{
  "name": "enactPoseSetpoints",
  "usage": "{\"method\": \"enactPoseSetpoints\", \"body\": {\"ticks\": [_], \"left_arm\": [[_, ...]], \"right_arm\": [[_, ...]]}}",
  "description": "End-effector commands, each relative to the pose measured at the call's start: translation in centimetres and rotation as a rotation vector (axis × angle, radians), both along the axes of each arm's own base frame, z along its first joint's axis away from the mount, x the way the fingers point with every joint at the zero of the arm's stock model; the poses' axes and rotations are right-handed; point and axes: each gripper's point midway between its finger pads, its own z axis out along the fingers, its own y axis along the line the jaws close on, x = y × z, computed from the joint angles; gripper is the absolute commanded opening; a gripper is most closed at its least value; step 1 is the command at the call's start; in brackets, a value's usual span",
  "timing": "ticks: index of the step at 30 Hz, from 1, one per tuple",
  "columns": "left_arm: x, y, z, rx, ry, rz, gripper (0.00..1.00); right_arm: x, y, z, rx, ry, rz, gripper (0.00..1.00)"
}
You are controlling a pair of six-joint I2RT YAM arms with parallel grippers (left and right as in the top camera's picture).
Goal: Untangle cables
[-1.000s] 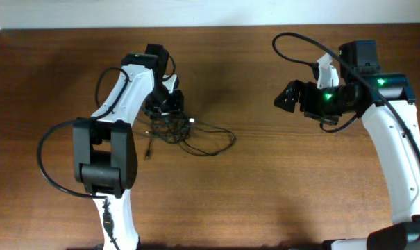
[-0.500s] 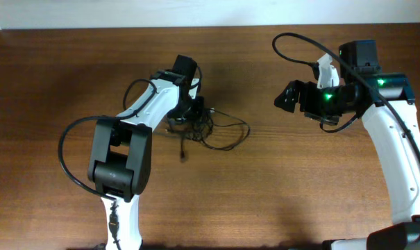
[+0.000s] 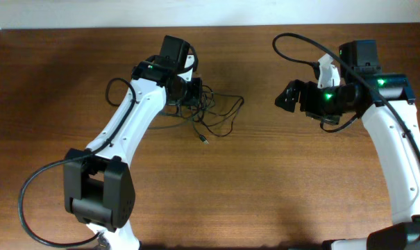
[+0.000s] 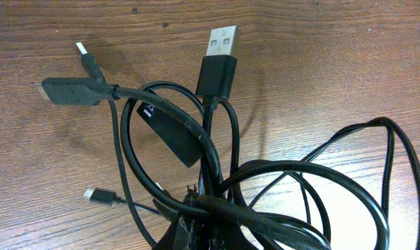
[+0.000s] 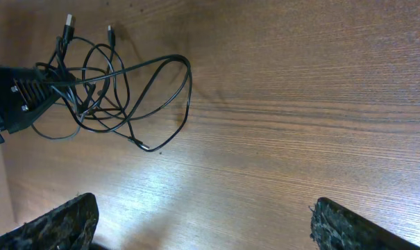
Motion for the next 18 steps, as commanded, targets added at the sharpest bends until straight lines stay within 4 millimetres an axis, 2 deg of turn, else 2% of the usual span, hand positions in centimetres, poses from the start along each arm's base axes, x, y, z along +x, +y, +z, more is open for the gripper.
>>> {"method": "enactPoseSetpoints", "body": {"ticks": [1,18], "left_arm": [[-0.08,-0.11,0.32,0.006,-0.006,-0.011,0.00],[0.09,0.70,0.27,0.007,-0.001,0.007,0.00]], "right_arm": [[-0.04,-0.28,0.70,-0.009,-0.024,-0.011,0.99],[-0.04,-0.28,0.70,-0.009,-0.024,-0.011,0.99]]}}
